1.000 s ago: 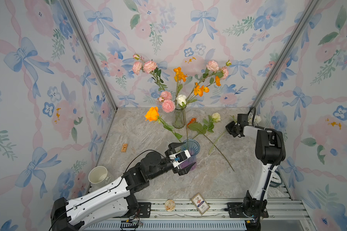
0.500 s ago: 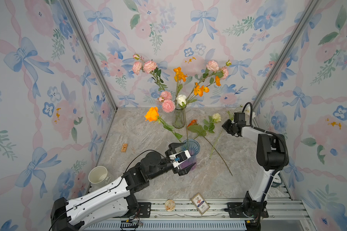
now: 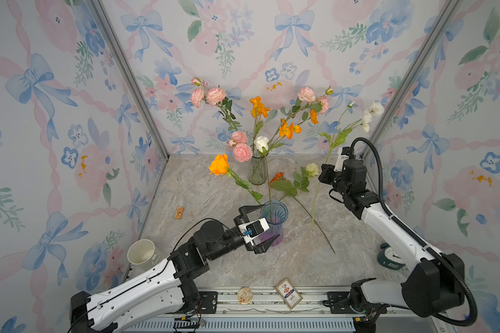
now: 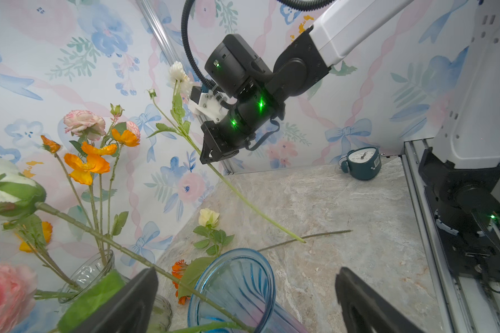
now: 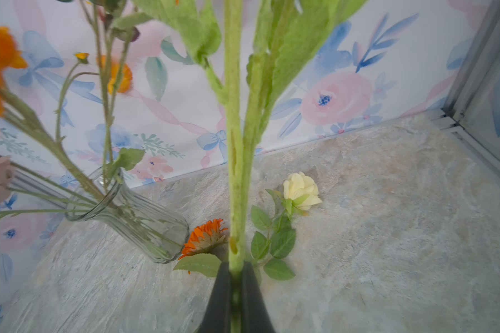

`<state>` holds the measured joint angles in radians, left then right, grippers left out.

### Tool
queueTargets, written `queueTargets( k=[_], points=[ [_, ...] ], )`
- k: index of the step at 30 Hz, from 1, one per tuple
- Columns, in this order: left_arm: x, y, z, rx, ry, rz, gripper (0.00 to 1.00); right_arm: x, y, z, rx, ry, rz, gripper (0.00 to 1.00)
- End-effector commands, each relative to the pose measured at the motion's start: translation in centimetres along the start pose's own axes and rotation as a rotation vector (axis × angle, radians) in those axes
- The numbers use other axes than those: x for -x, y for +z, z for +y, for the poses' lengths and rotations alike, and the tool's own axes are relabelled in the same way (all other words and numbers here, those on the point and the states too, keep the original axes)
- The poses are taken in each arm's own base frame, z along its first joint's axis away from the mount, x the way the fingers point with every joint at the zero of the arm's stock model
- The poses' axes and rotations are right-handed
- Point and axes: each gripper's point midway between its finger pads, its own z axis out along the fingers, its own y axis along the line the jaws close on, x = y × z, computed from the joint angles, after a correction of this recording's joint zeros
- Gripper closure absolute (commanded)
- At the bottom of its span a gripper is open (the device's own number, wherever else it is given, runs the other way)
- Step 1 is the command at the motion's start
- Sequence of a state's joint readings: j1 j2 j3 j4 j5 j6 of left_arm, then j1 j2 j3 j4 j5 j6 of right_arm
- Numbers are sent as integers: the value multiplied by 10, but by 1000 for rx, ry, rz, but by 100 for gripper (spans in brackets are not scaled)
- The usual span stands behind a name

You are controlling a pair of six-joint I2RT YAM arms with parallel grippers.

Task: Arrange flowers in a vase
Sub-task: Pick up the flower from the top-right of the table, then place the flower in the vase.

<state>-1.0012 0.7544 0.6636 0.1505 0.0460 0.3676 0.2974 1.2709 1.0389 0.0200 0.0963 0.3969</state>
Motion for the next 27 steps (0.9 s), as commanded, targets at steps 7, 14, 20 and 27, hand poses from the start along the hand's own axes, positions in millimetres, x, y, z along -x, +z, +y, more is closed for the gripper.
queueTargets(
  k=[7,14,20,27],
  points=[
    [0,-10,7,-2,29,6,2,81,-119,85,240,-70,-344,100],
    [-4,-8,10,-6,18,14,2,116,-166,127,429,50,-438,100],
    [-7,-6,11,-9,11,23,2,131,-187,162,561,132,-492,100],
    [-8,-6,11,-12,6,22,2,118,-179,186,606,167,-495,100]
  ],
)
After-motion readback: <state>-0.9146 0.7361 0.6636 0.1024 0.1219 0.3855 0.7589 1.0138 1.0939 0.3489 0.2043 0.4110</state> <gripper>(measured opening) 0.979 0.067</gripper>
